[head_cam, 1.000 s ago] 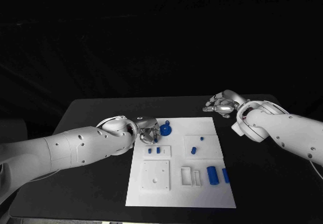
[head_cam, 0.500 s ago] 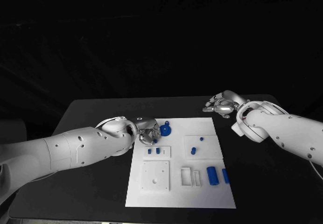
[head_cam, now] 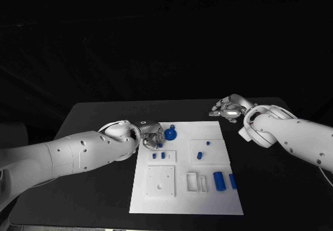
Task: Assemble the parts on the task board
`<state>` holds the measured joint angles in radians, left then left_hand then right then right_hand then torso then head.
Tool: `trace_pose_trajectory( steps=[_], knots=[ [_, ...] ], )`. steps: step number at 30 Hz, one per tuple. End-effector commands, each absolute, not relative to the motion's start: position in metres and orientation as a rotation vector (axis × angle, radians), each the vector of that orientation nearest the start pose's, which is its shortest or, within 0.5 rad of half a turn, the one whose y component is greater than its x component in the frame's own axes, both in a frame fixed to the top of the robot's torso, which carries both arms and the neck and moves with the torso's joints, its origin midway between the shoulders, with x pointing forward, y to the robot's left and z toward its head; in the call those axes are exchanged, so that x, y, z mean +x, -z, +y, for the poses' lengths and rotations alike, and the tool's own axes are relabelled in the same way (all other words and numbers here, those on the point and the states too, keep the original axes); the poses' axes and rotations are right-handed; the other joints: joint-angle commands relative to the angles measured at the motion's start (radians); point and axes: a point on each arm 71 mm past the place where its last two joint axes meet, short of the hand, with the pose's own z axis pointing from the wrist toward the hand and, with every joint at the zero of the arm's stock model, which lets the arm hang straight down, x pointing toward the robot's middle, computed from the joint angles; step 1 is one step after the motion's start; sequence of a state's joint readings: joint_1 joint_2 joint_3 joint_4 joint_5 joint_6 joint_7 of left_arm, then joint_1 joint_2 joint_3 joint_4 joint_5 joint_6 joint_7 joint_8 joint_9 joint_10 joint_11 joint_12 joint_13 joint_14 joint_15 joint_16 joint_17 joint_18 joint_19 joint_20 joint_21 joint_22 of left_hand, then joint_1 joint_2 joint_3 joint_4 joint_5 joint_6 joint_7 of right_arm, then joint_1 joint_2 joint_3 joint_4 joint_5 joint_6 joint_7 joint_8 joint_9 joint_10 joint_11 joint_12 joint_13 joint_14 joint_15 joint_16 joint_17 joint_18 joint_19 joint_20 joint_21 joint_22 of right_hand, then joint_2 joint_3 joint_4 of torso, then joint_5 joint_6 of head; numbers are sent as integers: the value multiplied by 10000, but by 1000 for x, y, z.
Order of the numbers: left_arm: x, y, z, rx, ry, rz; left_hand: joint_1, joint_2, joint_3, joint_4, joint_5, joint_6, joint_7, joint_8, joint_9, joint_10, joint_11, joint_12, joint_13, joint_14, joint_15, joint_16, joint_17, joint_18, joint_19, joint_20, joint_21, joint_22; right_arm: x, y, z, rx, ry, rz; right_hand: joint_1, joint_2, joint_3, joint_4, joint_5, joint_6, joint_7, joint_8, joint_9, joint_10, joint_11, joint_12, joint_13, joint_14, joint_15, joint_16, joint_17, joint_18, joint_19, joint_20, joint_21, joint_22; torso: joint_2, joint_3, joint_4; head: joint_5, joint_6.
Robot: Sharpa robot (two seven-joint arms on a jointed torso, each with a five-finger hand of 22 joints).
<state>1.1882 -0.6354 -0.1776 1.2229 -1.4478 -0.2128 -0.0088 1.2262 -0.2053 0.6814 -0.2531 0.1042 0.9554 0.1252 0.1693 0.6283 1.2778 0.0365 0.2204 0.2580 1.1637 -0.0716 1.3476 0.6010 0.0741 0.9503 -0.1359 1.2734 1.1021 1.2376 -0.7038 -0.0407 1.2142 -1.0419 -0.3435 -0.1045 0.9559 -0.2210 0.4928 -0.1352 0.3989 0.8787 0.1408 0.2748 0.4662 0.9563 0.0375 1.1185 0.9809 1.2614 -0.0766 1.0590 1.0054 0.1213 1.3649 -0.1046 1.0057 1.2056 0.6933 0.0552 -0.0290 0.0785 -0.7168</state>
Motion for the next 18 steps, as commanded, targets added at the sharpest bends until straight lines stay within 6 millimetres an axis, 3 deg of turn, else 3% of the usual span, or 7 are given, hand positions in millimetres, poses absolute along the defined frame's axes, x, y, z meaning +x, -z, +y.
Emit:
trace_pose_trajectory(
  steps=[1,6,12,14,17,18],
  knots=[
    [510,261,179,3064,5821,18761,26,-135,-5,57,-43,-75,-2,-39,-16,-73,35,-64,20,-92,-2,29,-19,885,-86,-331,-44,15,549,188,-232,3300,-6677,17039,8,105,-5,-55,38,2,63,-48,-6,-36,-36,-40,-12,62,1,-55,10,1405,0,32,-54,-10,-2,1,-9,2,6],
    [512,263,184,3048,5655,18967,24,-330,-10,104,-47,-597,-138,-247,-155,-656,263,-457,-48,-328,215,-37,-86,881,-244,-163,-153,-4,549,188,-232,3340,-6835,16924,38,102,-14,-123,49,-143,98,-130,-42,-49,-5,-31,-40,59,28,-83,24,1405,-12,35,-64,-19,-1,0,-5,14,13],
    [515,262,192,2890,5511,18830,82,-393,-13,171,-50,-767,-95,-251,-216,-1052,439,-732,-80,-438,387,-3,-122,945,-304,5,-183,7,549,187,-231,3216,-7192,16850,117,110,-24,-259,63,-251,140,-185,-65,-85,36,-24,-72,37,69,-119,42,1405,-49,46,-71,-18,-1,-4,-5,-1,32],
    [516,261,195,2689,5532,18676,97,-384,-8,182,-45,-769,-82,-239,-219,-1065,452,-747,-74,-445,400,4,-128,959,-307,23,-184,9,548,188,-230,3082,-7390,16962,270,146,10,-462,78,-301,173,-206,-72,-206,72,-108,-134,-110,108,-222,31,1400,-207,82,-135,-20,-1,-8,-5,-7,38],
    [518,258,202,2119,5817,18463,168,-306,35,208,-11,-649,19,-137,-201,-1000,450,-731,-32,-473,403,-8,-163,997,-309,49,-188,11,546,187,-229,2806,-7687,17061,379,305,165,-757,36,-334,235,-204,-70,-521,147,-854,-687,-611,207,-667,-122,1368,-828,298,-545,-158,-4,-7,-7,-54,68],
    [519,257,205,1887,5967,18363,181,-288,41,219,2,-616,66,-105,-197,-948,438,-710,-9,-466,393,-4,-174,1007,-308,52,-189,12,545,187,-229,2702,-7795,17128,476,339,272,-873,-21,-356,262,-208,-73,-557,144,-1277,-1012,-653,246,-772,-176,1405,-926,271,-629,-192,-4,-3,-9,-66,77]
  ],
)
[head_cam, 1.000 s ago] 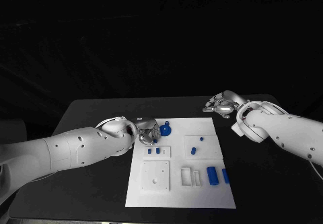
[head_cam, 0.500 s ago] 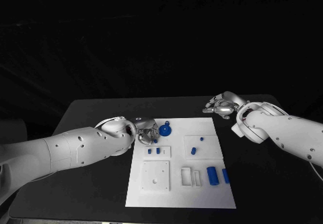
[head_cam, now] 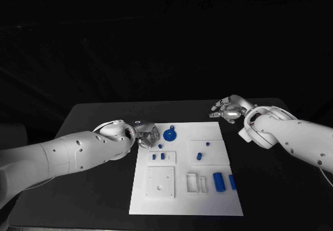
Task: Assemble the parts on the task board
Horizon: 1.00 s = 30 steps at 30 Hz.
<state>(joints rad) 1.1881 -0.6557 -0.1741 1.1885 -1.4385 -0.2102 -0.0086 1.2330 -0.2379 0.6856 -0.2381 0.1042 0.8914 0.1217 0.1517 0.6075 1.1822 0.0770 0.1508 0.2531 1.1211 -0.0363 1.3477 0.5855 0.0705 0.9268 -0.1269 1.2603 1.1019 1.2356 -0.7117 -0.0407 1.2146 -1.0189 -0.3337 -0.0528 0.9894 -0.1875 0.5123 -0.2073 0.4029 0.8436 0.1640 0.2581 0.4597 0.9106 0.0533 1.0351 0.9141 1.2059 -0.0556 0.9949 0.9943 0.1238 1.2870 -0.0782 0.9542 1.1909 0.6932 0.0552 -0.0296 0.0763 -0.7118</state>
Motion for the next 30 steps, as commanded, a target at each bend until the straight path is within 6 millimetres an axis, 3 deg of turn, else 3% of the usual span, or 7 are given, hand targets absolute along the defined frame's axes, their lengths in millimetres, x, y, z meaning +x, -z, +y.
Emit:
trace_pose_trajectory(
  steps=[1,4,6,16,19,23,30],
  knots=[
    [520,256,207,1748,6149,18333,104,67,2,97,16,65,128,108,17,84,13,19,70,-36,23,-4,-32,1046,-81,-36,-65,13,544,188,-229,2615,-7881,17202,178,17,182,-213,-99,-29,44,-47,-10,-223,38,-1030,-765,-97,50,-184,-95,1380,-191,-45,-173,-74,-6,-4,0,-71,44],
    [523,251,212,1365,6580,18086,-16,16,25,187,45,72,150,171,4,124,5,8,123,-297,24,-290,-210,961,-419,21,-357,-83,540,188,-228,2164,-8002,17454,386,131,508,-421,-221,6,157,0,15,-599,166,-2784,-2029,-101,153,-258,-125,1380,-236,-132,-251,-114,-15,-2,3,-130,55],
    [526,246,220,203,7147,18029,-208,-54,42,260,-91,43,75,234,-8,78,75,-55,165,-852,114,-951,-561,699,-1135,193,-1021,-329,536,188,-227,1416,-7897,17576,421,220,641,-721,-452,17,179,98,53,506,261,-4855,-3860,32,226,-291,-138,1380,-91,-151,-265,-151,-9,2,2,-227,69],
    [526,232,245,-3489,9276,18049,-407,361,-23,373,-182,192,326,639,17,391,95,-90,429,-845,214,-3710,-1910,132,-1602,285,-2596,-1176,518,189,-219,-1536,-6854,17617,1357,217,1211,-796,-986,629,-20,498,195,1282,182,-6314,-4896,359,150,-4,-18,1380,358,-183,32,-26,-14,18,2,-384,156],
    [524,228,248,-4273,9789,18140,-498,541,-16,335,-196,104,315,740,26,402,144,-229,461,-669,447,-5173,-2210,-53,-1731,376,-3207,-1495,512,193,-216,-2411,-6354,17615,1420,196,1328,-807,-1047,775,-79,570,219,1556,186,-6744,-5190,382,160,13,-18,1380,390,-137,66,7,-18,1,6,-412,172],
    [521,225,251,-5058,10324,18209,-530,661,17,280,-162,6,291,737,10,225,210,-406,375,-968,636,-5774,-2294,-110,-1949,525,-3540,-1645,506,198,-211,-3380,-5729,17535,1429,133,1359,-794,-1174,875,-118,614,232,1724,181,-6952,-5324,418,151,34,-16,1380,427,-138,94,28,-20,-2,4,-408,201],
    [517,223,251,-6048,10922,17974,-622,711,23,110,-172,-214,317,733,-44,-142,352,-787,100,-2744,1590,-7596,-2753,-74,-2854,1437,-4844,-2298,498,208,-203,-4439,-4736,17388,1364,-226,1464,-662,-1585,943,-139,614,216,1963,189,-7340,-5540,510,167,43,-46,1380,529,-127,104,23,-2,-13,2,-423,240]
  ],
)
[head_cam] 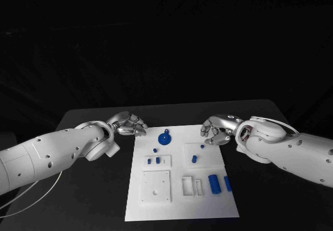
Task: Assemble the parts on the task board
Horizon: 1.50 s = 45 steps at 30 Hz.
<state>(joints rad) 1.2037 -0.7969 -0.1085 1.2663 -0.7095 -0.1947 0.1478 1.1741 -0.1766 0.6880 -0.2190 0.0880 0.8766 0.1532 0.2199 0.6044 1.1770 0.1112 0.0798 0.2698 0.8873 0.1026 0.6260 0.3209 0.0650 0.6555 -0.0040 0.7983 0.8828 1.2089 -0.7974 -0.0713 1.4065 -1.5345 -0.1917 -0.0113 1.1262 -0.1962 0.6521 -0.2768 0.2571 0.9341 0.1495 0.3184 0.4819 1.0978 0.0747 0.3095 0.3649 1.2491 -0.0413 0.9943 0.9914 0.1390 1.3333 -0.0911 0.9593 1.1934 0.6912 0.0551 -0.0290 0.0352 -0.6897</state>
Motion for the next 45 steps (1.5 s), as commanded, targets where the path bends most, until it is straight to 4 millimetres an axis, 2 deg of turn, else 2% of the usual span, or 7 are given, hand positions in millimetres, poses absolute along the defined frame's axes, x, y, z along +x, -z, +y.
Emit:
trace_pose_trajectory(
  steps=[1,3,5,8,12,35,45],
  knots=[
    [517,223,250,-6195,11013,17885,-28,99,-21,-95,-12,-84,-4,63,-25,-146,23,-112,-130,-656,346,-640,-181,-1,-345,361,-443,-203,497,209,-202,-4512,-4611,17311,-4,-205,120,80,-194,27,15,-4,-18,121,-15,-164,-88,88,30,43,-27,1228,79,6,41,-12,18,-15,-6,-19,24],
    [516,221,249,-6474,11282,17578,-23,94,-81,-72,-23,-93,3,87,-40,-186,59,-121,-210,-525,421,-706,-149,80,-332,452,-520,-229,496,213,-200,-4623,-4414,17131,29,-316,264,193,-384,16,25,-28,-39,195,-5,-313,-159,112,35,35,-46,1228,112,10,18,-32,23,-19,-6,-33,27],
    [515,220,248,-6577,11335,17389,-20,85,-139,-27,-13,-62,52,122,-47,-214,162,-120,-269,-74,292,-508,-13,172,-97,382,-399,-164,496,217,-198,-4673,-4321,17092,162,-593,680,475,-887,26,30,-45,-64,300,-2,-471,-232,163,39,24,-78,1228,170,15,-28,-77,26,-20,-3,-39,22],
    [515,219,247,-6569,11416,17331,-44,54,-241,53,37,38,102,199,-60,-51,133,-32,-302,494,25,-175,212,246,328,187,-114,1,494,222,-196,-4721,-4320,17102,212,-726,845,608,-945,30,31,-56,-80,366,-4,-584,-276,184,35,19,-94,1228,206,8,-42,-90,27,-15,9,-35,5],
    [514,219,246,-6572,11531,17376,-69,63,-290,84,49,65,90,230,-82,141,50,58,-300,637,-70,-49,323,234,457,82,-14,82,492,230,-191,-4793,-4381,17183,242,-805,937,691,-1030,34,31,-62,-92,417,-4,-664,-304,198,34,17,-106,1228,226,1,-56,-101,28,-10,10,-36,-23],
    [513,220,244,-6650,11605,17641,-111,132,-386,108,68,114,53,315,-161,341,-41,173,-364,999,-338,456,709,197,846,-212,284,330,494,250,-182,-4989,-4213,17348,389,-820,1482,1037,-1367,162,-17,-27,-109,730,-73,-848,-287,310,-36,68,-116,1228,361,-93,-18,-75,25,-7,5,24,-127],
    [512,222,245,-6703,11564,17839,-116,143,-388,109,53,97,56,313,-174,327,-35,168,-378,988,-348,491,741,187,853,-235,296,350,493,254,-181,-5315,-4067,17370,493,-793,1766,997,-1531,567,-192,163,-45,1206,-236,-690,-45,365,-189,92,-112,1228,402,-129,56,-1,25,-4,-4,28,-158]
  ],
)
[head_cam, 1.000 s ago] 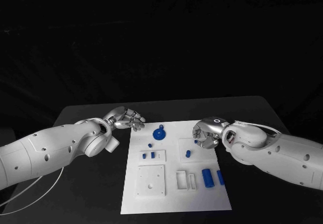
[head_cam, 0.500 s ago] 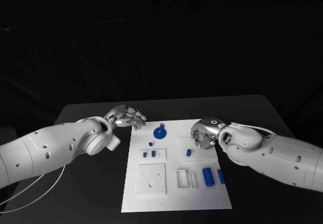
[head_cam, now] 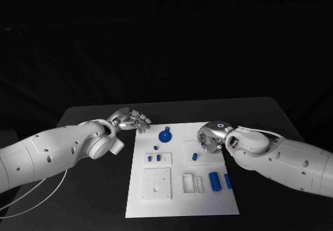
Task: Assemble the parts on the task board
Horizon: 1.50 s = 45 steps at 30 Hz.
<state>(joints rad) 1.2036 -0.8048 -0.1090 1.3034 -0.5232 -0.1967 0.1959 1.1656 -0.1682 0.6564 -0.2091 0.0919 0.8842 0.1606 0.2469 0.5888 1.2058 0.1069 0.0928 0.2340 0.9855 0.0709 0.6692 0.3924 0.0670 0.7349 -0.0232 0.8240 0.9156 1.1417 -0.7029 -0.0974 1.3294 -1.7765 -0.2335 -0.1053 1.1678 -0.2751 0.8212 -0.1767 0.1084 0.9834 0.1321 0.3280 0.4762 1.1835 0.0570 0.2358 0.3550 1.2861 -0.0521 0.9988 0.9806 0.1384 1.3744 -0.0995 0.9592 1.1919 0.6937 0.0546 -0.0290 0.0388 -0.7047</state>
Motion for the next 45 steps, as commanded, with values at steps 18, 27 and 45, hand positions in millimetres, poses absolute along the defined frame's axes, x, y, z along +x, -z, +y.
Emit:
trace_pose_trajectory(
  steps=[18,27,45],
  knots=[
    [513,222,246,-6702,11531,17858,32,78,-97,-43,27,-12,-13,77,-100,27,11,63,-100,261,-303,745,432,175,409,-315,410,307,488,255,-175,-5751,-3785,16943,312,297,535,-406,-181,824,-338,396,255,1051,-372,370,704,256,-377,108,34,1234,109,-165,403,325,-2,-1,-1,-48,-55],
    [515,222,249,-6735,11432,17807,46,78,-86,-60,32,-18,-11,80,-111,21,14,63,-110,229,-304,776,453,163,398,-325,413,322,488,251,-175,-5356,-4017,16494,263,265,630,-400,-241,896,-367,412,300,1119,-400,377,807,282,-404,132,67,1234,140,-175,450,370,-5,3,-4,-53,-30],
    [518,223,253,-6801,11234,17716,32,72,-78,-65,39,-54,4,74,-134,-11,29,53,-134,159,-294,812,479,136,363,-330,402,344,490,233,-180,-4219,-5309,16511,200,305,675,-416,-212,893,-366,391,330,1100,-399,323,863,260,-409,105,73,1234,114,-195,452,398,-11,6,-24,-42,99]
  ],
)
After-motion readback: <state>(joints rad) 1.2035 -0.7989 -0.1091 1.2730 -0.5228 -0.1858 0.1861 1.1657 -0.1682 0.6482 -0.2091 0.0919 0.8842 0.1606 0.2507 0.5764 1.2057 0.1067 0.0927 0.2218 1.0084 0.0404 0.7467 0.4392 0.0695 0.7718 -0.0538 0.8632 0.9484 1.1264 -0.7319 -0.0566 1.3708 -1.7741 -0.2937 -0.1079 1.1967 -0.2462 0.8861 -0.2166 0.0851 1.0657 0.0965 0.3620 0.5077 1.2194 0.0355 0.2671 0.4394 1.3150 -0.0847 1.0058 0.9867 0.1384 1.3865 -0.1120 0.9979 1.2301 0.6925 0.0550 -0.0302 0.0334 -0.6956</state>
